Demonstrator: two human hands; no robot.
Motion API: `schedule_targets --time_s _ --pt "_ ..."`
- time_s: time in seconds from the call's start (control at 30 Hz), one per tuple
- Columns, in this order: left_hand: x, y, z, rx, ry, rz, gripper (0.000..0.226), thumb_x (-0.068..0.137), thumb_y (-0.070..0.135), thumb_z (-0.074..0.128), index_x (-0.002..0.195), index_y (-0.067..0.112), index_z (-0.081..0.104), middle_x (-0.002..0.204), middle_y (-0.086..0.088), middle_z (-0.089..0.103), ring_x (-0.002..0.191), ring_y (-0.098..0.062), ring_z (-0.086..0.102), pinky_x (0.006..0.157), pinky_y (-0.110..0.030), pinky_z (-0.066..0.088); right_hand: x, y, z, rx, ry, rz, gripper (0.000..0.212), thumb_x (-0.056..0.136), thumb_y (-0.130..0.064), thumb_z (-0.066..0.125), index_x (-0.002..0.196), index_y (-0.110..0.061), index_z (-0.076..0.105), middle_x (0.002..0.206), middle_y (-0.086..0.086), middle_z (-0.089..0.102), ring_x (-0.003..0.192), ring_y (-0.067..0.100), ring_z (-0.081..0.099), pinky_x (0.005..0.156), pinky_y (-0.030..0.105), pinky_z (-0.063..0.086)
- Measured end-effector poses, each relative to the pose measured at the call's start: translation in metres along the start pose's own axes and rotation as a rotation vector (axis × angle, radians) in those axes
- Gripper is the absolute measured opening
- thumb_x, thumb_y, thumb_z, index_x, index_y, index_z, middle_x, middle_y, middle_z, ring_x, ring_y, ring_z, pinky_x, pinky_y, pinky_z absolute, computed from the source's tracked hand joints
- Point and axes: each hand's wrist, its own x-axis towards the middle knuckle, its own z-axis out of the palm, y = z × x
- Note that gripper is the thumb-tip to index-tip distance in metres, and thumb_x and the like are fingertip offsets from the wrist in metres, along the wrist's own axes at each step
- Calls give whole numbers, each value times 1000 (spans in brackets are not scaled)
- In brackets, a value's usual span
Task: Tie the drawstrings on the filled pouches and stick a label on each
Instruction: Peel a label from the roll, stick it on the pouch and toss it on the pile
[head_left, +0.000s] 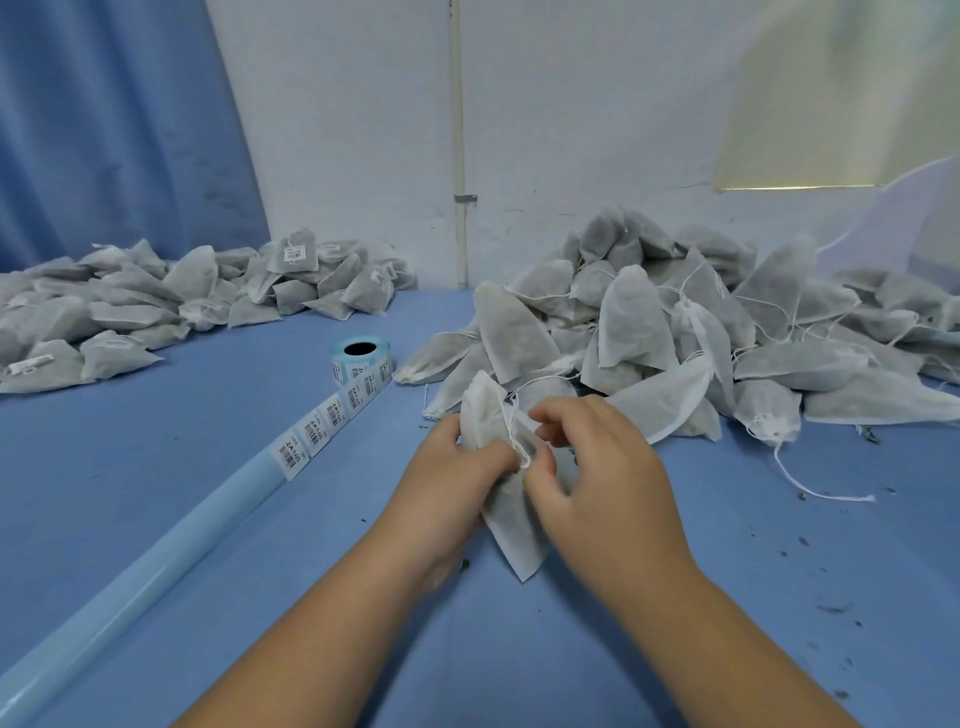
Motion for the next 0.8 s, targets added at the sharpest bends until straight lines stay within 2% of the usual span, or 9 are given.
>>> schedule_targets --time_s 0.27,0.4,0.47,0.53,0.6,0.7,0.8 --pt "-2 3 0 22 -12 22 46 64 17 64 110 13 62 99 -14 73 99 -34 70 93 -54 53 -1 -3 3 -15 -116 -15 32 74 0 67 104 -10 66 89 0 67 83 23 62 73 39 52" --pt "0 4 -9 -100 -64 -23 25 82 1 50 104 6 61 90 -14 71 86 -29 69 83 -41 53 -2 -4 3 -24 -133 -22 30 74 -2 67 102 -13 66 90 -4 67 83 20 61 71 37 51" --pt "-1 4 -10 -143 -62 -36 23 85 -3 45 102 4 60 90 -17 67 87 -29 64 86 -45 50 -2 -3 2 -19 -141 -33 33 74 -4 65 105 -14 65 91 -4 67 85 19 61 72 35 52" --pt "-2 4 -9 -148 -54 -32 27 88 -4 43 110 1 59 97 -21 66 91 -31 63 92 -50 49 -3 -4 0 0 -197 -32 37 76 -12 63 113 -17 63 95 -6 65 89 16 59 77 30 49" --pt "-3 4 -8 -147 -49 -20 28 92 -4 43 114 2 59 97 -19 69 89 -28 67 86 -44 53 -3 -5 -2 42 -296 -23 40 78 -24 58 118 -21 56 100 -9 61 95 11 54 84 27 45" --pt "-2 5 -9 -194 -31 -12 23 95 -2 44 110 4 60 87 -12 72 83 -23 70 70 -33 57 -3 -6 -5 69 -396 -54 49 78 -33 55 126 -24 49 107 -12 58 103 9 52 91 35 43" --pt "-2 8 -12 -258 -4 -17 18 98 7 47 111 0 59 86 -14 71 86 -26 69 71 -32 56 -2 -10 -6 58 -417 -124 48 79 -33 55 126 -31 44 106 -17 59 102 9 55 91 38 44"
